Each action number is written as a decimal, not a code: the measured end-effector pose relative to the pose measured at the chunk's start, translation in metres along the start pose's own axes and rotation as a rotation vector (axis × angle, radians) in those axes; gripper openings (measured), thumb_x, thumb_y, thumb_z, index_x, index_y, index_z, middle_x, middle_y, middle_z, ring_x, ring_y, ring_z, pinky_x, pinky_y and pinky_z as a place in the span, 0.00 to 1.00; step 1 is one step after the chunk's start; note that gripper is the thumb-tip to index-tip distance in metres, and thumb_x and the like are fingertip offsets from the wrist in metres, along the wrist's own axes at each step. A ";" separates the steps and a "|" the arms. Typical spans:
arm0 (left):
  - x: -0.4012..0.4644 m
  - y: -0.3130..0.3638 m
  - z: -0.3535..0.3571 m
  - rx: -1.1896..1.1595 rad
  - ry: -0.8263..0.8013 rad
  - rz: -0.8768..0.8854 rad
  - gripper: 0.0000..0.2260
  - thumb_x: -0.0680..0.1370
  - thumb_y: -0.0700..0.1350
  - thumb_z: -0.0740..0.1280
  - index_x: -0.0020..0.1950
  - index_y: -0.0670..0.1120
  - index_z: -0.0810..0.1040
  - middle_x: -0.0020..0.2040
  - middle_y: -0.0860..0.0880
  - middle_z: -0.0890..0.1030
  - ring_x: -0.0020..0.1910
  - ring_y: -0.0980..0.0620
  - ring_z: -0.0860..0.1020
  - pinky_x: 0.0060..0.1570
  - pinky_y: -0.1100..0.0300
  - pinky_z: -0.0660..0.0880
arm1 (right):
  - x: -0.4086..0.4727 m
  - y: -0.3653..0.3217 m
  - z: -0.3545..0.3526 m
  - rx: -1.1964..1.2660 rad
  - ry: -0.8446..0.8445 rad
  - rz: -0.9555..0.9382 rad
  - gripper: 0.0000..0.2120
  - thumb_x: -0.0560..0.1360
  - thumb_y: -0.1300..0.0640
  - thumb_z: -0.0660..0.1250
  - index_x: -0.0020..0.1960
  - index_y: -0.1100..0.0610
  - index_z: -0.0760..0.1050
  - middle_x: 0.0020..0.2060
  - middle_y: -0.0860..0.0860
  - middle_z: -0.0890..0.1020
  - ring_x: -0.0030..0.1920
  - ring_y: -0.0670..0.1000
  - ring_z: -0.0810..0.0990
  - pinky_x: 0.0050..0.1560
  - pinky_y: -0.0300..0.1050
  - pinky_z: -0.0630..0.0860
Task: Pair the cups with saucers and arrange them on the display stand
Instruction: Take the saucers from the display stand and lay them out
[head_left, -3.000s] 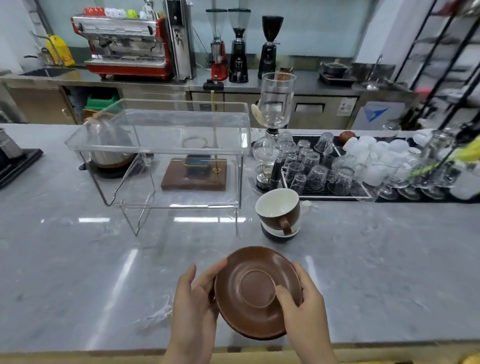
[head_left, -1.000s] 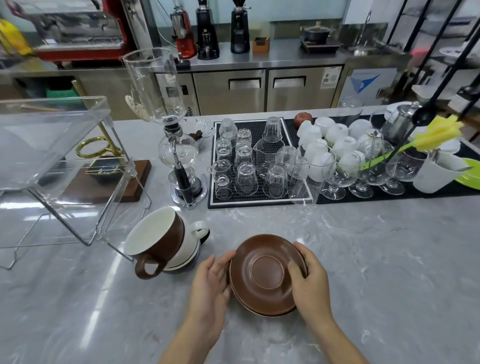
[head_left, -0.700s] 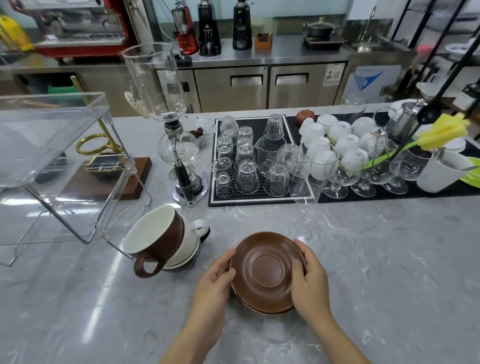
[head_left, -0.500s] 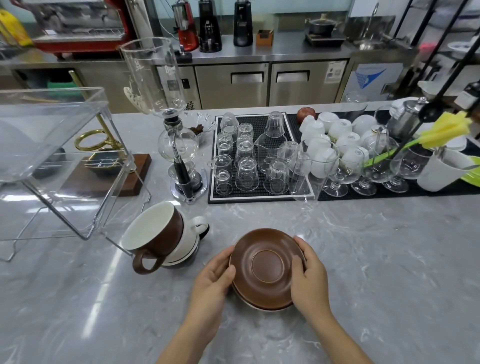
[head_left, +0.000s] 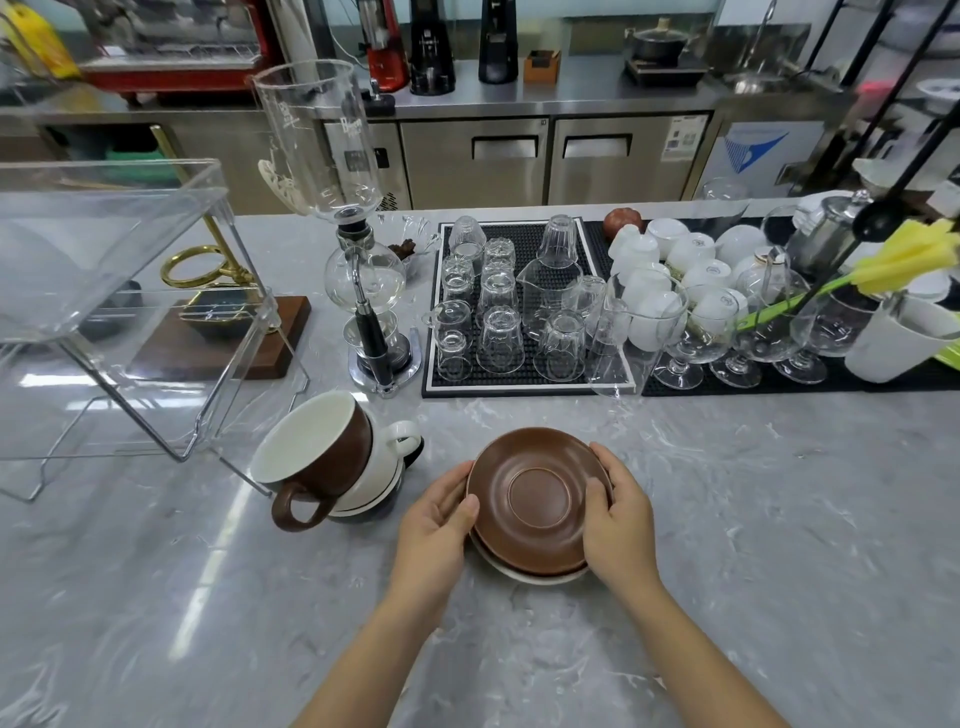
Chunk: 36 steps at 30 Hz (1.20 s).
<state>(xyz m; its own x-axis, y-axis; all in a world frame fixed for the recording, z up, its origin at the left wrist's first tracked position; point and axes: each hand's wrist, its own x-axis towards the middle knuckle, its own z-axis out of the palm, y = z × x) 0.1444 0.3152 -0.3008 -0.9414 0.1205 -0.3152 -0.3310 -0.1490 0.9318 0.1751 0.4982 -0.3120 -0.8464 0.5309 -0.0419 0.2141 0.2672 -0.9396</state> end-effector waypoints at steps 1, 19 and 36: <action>0.002 0.000 0.001 0.008 0.004 0.007 0.18 0.81 0.30 0.63 0.60 0.53 0.80 0.59 0.53 0.86 0.62 0.55 0.82 0.64 0.57 0.76 | 0.002 0.000 0.000 -0.006 0.000 -0.005 0.20 0.82 0.65 0.57 0.73 0.56 0.71 0.69 0.49 0.76 0.69 0.47 0.72 0.69 0.39 0.66; 0.029 0.006 0.010 0.094 -0.044 0.067 0.18 0.82 0.30 0.61 0.70 0.42 0.75 0.64 0.47 0.82 0.65 0.53 0.79 0.70 0.56 0.72 | 0.031 -0.001 0.003 -0.028 0.004 -0.037 0.21 0.82 0.65 0.57 0.73 0.57 0.70 0.70 0.51 0.75 0.71 0.49 0.71 0.67 0.37 0.65; 0.023 0.005 0.014 0.224 0.047 0.121 0.17 0.82 0.33 0.63 0.69 0.43 0.76 0.62 0.50 0.82 0.63 0.58 0.80 0.64 0.64 0.75 | 0.029 -0.001 0.003 -0.047 0.018 -0.050 0.20 0.81 0.65 0.58 0.72 0.56 0.71 0.64 0.46 0.77 0.63 0.44 0.72 0.63 0.36 0.67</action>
<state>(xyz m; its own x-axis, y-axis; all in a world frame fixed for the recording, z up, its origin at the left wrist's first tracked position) 0.1220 0.3313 -0.3003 -0.9771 0.0681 -0.2017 -0.1976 0.0625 0.9783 0.1490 0.5110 -0.3129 -0.8477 0.5304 0.0118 0.1946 0.3315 -0.9232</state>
